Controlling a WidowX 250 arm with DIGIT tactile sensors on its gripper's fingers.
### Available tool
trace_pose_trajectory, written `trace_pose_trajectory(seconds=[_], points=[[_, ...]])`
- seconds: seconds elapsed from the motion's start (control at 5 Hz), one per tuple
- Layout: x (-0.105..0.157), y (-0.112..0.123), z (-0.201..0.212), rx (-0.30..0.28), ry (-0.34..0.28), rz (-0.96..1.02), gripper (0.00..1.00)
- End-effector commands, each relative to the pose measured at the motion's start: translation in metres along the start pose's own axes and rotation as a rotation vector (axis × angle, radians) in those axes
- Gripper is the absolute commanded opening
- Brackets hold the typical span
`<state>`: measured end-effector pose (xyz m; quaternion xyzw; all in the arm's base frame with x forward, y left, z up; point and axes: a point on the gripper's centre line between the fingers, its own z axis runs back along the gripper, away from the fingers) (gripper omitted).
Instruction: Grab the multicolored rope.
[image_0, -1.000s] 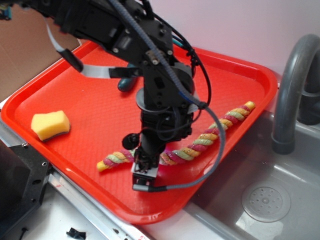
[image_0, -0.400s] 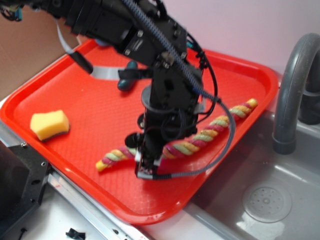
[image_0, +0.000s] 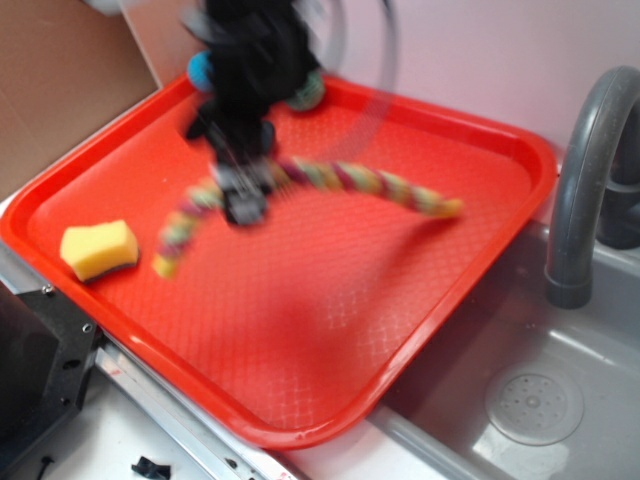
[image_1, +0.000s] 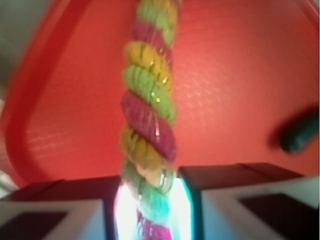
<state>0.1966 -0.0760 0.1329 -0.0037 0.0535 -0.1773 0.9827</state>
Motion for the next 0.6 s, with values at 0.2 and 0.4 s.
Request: trace_pose_trajectory(seconds=[0.2, 0.4], points=[[-0.0537, 0.0308, 0.0696, 0.067, -0.169, 0.318, 0.0], [-0.0527, 0.0322, 0.0676, 0.045, -0.143, 0.317, 0.0]])
